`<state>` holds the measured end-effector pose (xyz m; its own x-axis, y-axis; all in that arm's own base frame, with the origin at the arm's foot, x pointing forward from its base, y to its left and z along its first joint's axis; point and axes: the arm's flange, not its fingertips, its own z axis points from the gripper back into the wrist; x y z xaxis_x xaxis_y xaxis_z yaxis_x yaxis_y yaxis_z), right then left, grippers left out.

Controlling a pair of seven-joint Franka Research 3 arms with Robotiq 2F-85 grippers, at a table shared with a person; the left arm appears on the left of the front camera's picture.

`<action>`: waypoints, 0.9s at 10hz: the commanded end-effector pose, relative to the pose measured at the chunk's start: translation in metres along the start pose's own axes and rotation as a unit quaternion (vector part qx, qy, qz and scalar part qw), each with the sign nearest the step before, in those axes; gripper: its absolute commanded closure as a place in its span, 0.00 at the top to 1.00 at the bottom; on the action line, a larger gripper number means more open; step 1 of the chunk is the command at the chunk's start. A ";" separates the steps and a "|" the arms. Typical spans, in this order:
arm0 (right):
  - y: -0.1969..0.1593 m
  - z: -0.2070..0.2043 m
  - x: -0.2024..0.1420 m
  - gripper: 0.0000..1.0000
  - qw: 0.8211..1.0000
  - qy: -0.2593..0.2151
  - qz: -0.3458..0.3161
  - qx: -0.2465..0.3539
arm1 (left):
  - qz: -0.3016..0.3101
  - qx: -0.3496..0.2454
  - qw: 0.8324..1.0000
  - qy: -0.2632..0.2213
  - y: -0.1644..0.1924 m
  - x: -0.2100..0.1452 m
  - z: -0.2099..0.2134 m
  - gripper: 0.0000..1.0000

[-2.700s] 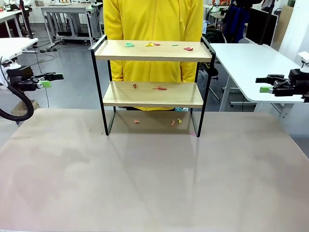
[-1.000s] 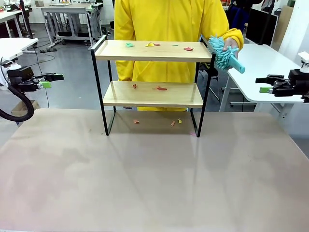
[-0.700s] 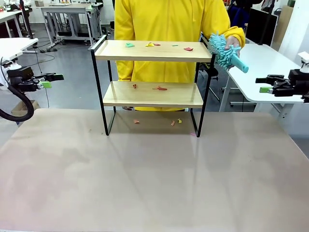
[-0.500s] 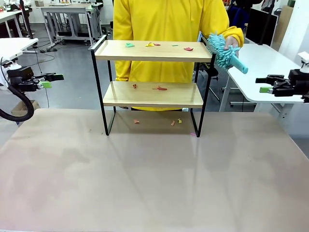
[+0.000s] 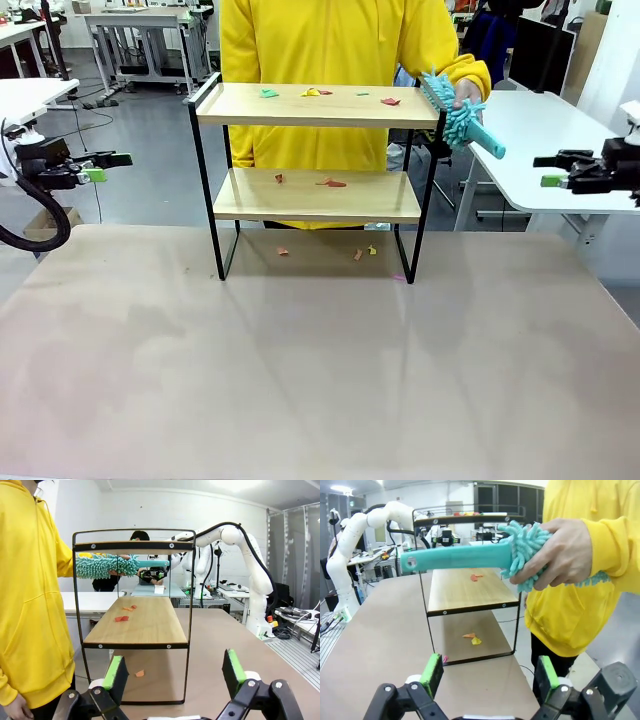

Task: Clean the shelf.
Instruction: Pick up the Duster handed by the human.

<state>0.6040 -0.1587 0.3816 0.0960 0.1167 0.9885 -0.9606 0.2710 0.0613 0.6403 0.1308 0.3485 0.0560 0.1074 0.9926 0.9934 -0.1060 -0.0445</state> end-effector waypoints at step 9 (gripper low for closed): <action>0.104 -0.096 0.247 1.00 0.879 0.257 -0.237 -0.323 | -0.008 -0.004 1.000 0.004 -0.001 0.001 0.000 1.00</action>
<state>0.5552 -0.0232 0.6206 0.6393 0.2112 0.7394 -0.4845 0.8574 0.1739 0.6406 0.1305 0.3483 0.0560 0.1065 0.9927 0.9933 -0.1068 -0.0446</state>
